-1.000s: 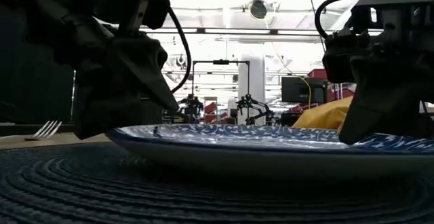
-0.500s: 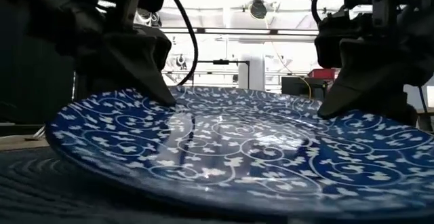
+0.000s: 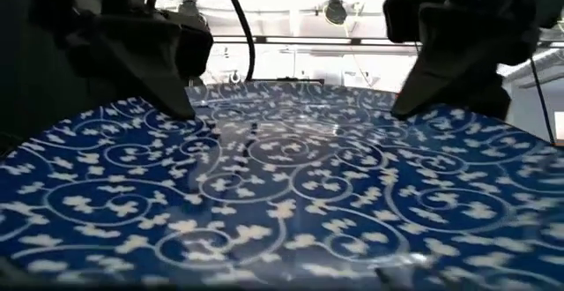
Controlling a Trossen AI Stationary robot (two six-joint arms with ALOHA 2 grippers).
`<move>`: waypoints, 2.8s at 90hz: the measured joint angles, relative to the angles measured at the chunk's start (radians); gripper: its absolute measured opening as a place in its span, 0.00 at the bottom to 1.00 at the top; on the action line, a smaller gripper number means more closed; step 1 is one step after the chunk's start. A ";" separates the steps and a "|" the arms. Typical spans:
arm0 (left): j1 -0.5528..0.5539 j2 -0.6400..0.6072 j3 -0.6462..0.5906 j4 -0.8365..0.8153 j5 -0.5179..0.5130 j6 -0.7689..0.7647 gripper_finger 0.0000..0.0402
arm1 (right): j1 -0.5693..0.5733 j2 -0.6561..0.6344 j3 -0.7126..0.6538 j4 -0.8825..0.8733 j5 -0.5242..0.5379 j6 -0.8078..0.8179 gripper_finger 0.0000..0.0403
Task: Set table place
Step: Put the blue plate on the blue table mat
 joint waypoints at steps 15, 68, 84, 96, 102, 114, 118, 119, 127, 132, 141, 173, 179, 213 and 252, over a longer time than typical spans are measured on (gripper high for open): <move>0.002 -0.058 0.030 -0.126 -0.033 0.028 0.00 | -0.014 0.000 0.033 -0.043 0.004 -0.030 0.00; -0.004 -0.068 0.085 -0.174 0.033 0.033 0.00 | -0.008 -0.027 0.175 -0.270 -0.089 -0.021 0.00; -0.008 -0.069 0.087 -0.187 0.036 0.013 0.00 | -0.006 -0.027 0.170 -0.259 -0.096 -0.006 0.00; -0.019 -0.069 0.087 -0.189 0.037 0.003 0.00 | 0.002 -0.006 0.170 -0.236 -0.101 0.013 0.00; -0.036 -0.069 0.087 -0.190 0.036 -0.014 0.00 | 0.008 0.010 0.169 -0.210 -0.115 0.021 0.00; -0.044 -0.069 0.087 -0.190 0.037 -0.020 0.00 | 0.013 0.025 0.169 -0.183 -0.122 0.027 0.00; -0.046 -0.063 0.087 -0.192 0.028 -0.020 0.00 | 0.013 0.030 0.169 -0.185 -0.124 0.027 0.00; -0.047 -0.060 0.087 -0.192 0.026 -0.020 0.00 | 0.013 0.031 0.169 -0.185 -0.125 0.026 0.00; -0.048 -0.028 0.089 -0.178 0.017 -0.020 0.00 | 0.013 0.045 0.169 -0.202 -0.126 0.027 0.00; -0.049 -0.002 0.089 -0.161 0.020 -0.022 0.00 | 0.013 0.058 0.169 -0.203 -0.140 0.030 0.00; -0.051 0.026 0.093 -0.130 0.038 -0.020 0.00 | 0.012 0.073 0.169 -0.198 -0.161 0.037 0.00; -0.026 0.038 0.093 -0.138 0.034 0.036 0.00 | -0.005 0.082 0.170 -0.243 -0.168 0.040 0.00; -0.018 0.038 0.093 -0.139 0.035 0.057 0.00 | -0.008 0.081 0.170 -0.251 -0.166 0.039 0.00; 0.022 0.039 0.090 -0.145 0.033 0.112 0.00 | -0.030 0.081 0.169 -0.306 -0.162 0.010 0.00; 0.040 0.041 0.089 -0.142 -0.007 0.119 0.02 | -0.048 0.088 0.166 -0.354 -0.143 -0.028 0.12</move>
